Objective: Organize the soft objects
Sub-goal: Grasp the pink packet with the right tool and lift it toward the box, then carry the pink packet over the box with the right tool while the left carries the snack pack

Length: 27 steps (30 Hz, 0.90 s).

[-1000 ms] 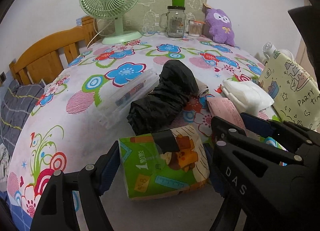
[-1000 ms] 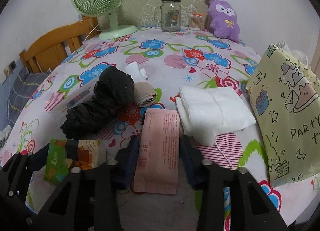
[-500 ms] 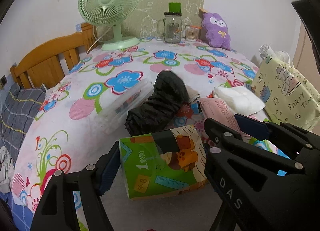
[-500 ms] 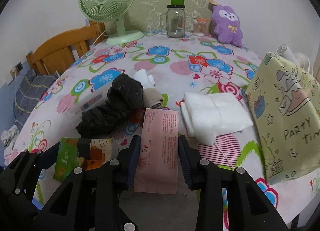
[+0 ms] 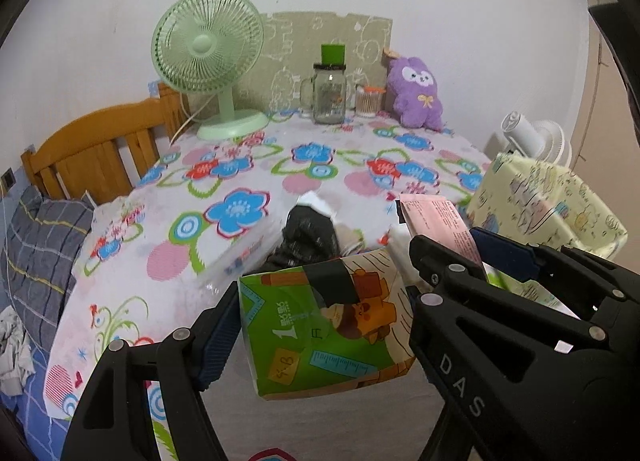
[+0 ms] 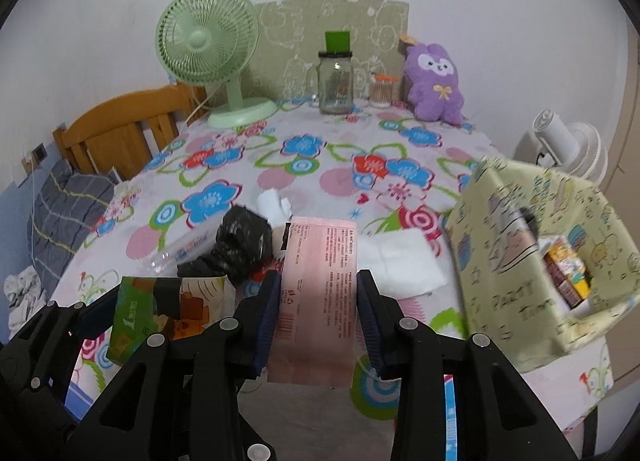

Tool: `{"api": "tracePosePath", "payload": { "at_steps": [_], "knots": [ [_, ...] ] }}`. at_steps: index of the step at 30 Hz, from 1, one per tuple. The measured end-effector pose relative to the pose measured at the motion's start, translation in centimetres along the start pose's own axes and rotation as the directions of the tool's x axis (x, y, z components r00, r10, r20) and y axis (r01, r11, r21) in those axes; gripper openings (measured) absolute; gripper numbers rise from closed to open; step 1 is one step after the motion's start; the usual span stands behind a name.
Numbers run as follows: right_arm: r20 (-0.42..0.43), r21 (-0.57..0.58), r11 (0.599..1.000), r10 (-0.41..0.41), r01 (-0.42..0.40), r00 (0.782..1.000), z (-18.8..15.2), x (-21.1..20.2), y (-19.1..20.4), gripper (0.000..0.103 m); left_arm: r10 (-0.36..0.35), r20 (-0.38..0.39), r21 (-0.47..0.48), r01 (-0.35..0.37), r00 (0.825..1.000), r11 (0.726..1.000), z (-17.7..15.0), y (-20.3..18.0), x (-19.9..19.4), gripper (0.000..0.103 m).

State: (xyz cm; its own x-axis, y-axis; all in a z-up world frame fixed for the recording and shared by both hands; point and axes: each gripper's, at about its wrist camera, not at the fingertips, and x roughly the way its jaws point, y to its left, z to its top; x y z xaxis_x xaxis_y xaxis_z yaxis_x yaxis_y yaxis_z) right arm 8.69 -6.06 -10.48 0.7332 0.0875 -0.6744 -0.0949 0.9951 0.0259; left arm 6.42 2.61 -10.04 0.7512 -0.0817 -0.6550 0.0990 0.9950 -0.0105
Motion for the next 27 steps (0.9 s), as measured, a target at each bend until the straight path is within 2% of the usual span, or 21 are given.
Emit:
{"api": "tracePosePath", "payload": {
  "at_steps": [16,27],
  "knots": [
    [0.081,-0.009,1.0,-0.012,0.012,0.997,3.5,-4.7,-2.2,0.041,-0.009,0.071,0.026,0.007,0.997,1.0,3.8,-2.7,-3.5,0.079],
    [0.118,-0.011,1.0,-0.019,0.02,0.993,5.3,-6.2,-5.7,0.041,-0.036,0.099,0.039,0.032,0.994,0.999,5.9,-6.2,-3.8,0.079]
  ]
}}
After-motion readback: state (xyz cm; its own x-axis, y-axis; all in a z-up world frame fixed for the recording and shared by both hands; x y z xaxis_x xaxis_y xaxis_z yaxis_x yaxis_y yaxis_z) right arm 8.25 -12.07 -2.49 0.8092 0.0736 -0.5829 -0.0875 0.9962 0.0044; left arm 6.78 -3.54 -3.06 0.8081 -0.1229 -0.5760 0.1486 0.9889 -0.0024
